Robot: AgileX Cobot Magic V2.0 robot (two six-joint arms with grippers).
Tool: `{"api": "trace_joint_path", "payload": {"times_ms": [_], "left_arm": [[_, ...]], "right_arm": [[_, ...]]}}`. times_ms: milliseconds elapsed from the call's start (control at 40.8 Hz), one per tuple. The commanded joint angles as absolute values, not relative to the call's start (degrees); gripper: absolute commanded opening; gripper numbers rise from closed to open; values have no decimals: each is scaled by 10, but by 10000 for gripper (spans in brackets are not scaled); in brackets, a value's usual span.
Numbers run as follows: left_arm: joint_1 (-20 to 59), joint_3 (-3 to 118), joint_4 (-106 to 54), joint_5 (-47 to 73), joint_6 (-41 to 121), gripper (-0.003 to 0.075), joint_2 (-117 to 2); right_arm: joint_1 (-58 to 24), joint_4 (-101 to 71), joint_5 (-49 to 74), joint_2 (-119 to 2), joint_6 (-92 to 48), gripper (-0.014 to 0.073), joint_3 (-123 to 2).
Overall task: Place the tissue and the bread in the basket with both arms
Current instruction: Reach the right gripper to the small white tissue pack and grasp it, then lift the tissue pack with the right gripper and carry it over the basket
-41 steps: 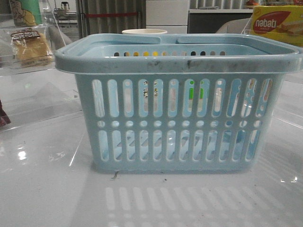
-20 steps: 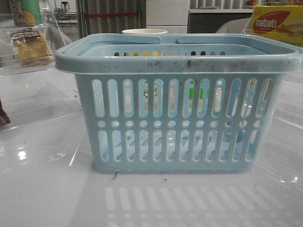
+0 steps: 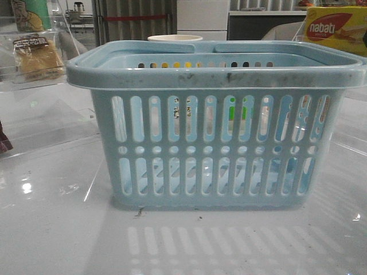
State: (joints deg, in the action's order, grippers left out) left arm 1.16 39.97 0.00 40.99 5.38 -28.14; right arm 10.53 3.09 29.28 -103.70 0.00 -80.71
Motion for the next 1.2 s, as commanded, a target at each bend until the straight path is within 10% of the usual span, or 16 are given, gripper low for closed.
{"api": "trace_joint_path", "payload": {"times_ms": [0, 368, 1176], "left_arm": [[13, 418, 0, 366, 52, 487, -287], [13, 418, 0, 366, 52, 487, -287], [13, 418, 0, 366, 52, 487, -287]], "right_arm": [[109, 43, 243, -1014, 0, 566, -830], [109, 43, 256, -1015, 0, 202, -833], [-5, -60, 500, -830, 0, 195, -952]]}}
